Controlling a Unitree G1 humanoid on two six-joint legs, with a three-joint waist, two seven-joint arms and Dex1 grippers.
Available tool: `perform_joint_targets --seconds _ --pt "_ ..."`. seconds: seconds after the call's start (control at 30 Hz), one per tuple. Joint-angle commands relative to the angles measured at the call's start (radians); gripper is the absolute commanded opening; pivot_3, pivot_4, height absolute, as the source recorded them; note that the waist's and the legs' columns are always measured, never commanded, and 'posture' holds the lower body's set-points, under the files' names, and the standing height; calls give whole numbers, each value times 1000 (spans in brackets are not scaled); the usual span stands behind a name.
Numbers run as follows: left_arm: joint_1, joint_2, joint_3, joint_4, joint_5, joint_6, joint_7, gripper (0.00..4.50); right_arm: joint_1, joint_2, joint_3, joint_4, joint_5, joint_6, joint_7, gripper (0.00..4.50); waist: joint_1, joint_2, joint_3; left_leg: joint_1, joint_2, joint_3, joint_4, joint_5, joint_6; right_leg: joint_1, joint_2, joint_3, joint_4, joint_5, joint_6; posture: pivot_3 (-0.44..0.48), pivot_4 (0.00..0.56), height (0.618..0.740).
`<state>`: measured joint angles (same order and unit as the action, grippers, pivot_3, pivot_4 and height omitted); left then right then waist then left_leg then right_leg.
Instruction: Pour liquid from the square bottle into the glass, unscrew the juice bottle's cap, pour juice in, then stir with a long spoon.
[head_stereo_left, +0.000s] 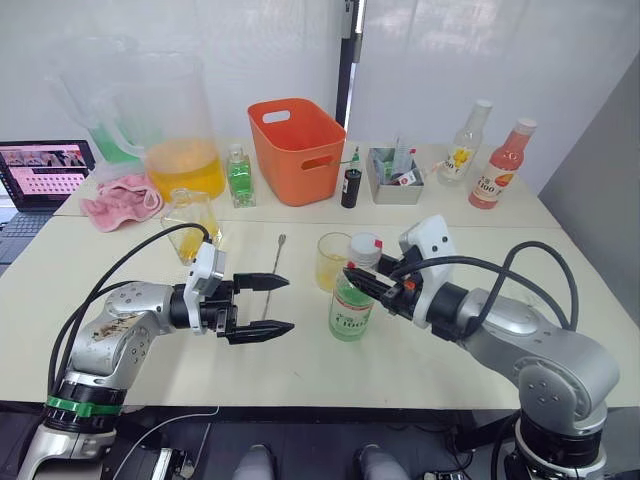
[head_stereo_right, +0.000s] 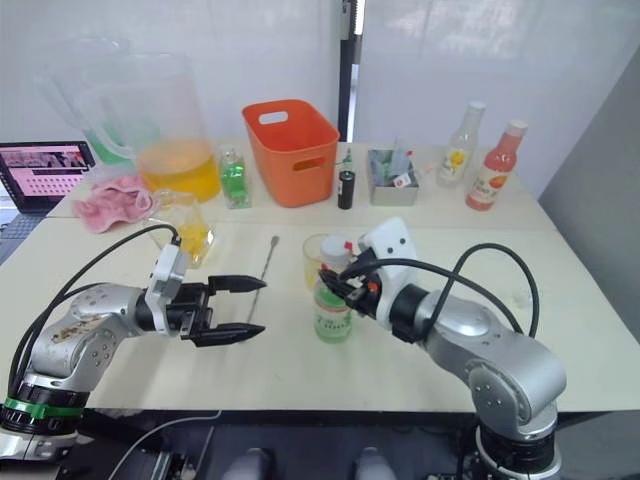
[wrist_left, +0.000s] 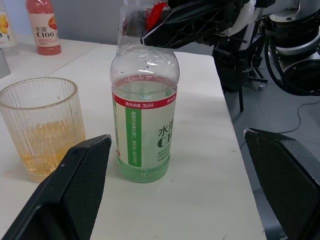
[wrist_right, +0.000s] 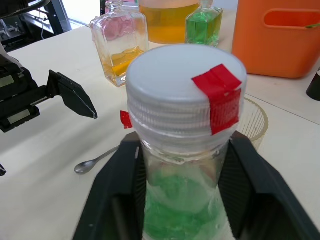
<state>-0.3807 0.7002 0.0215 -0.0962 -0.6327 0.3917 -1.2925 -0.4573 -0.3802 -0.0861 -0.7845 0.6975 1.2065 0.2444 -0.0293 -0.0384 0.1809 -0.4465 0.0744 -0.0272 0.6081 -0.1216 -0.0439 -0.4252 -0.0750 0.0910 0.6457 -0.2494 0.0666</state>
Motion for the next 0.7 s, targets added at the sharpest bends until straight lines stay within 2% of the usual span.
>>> perform_joint_targets --seconds 0.03,0.13,0.17,0.3,0.5,0.7 --pt "0 -2 17 -23 -6 -10 -2 4500 -5 -13 -54 -13 67 1 27 3414 -1 0 0 0 0 0 0 0 0 0 0 0 0 0 0 0 150 703" --pt "10 -2 20 -34 -4 -9 6 4500 1 -27 -89 17 112 -23 62 4438 -1 0 0 0 0 0 0 0 0 0 0 0 0 0 0 0 150 703" --pt "13 -2 21 -38 -5 -8 9 4500 6 -33 -96 24 120 -31 71 4475 -1 0 0 0 0 0 0 0 0 0 0 0 0 0 0 0 150 703" --pt "54 -1 49 -87 -24 1 44 4500 58 -206 -29 111 57 -180 303 4475 -1 0 0 0 0 0 0 0 0 1 0 0 -2 0 0 0 150 703" --pt "146 28 115 -169 -42 12 83 4500 10 -302 51 293 13 -424 623 4475 -16 0 0 1 0 0 0 0 0 1 0 0 -2 0 0 0 150 703" --pt "223 33 189 -240 -55 16 146 4500 -104 -333 102 475 -51 -565 806 4475 -13 0 0 1 1 0 0 0 0 1 0 0 -3 0 0 0 150 703"
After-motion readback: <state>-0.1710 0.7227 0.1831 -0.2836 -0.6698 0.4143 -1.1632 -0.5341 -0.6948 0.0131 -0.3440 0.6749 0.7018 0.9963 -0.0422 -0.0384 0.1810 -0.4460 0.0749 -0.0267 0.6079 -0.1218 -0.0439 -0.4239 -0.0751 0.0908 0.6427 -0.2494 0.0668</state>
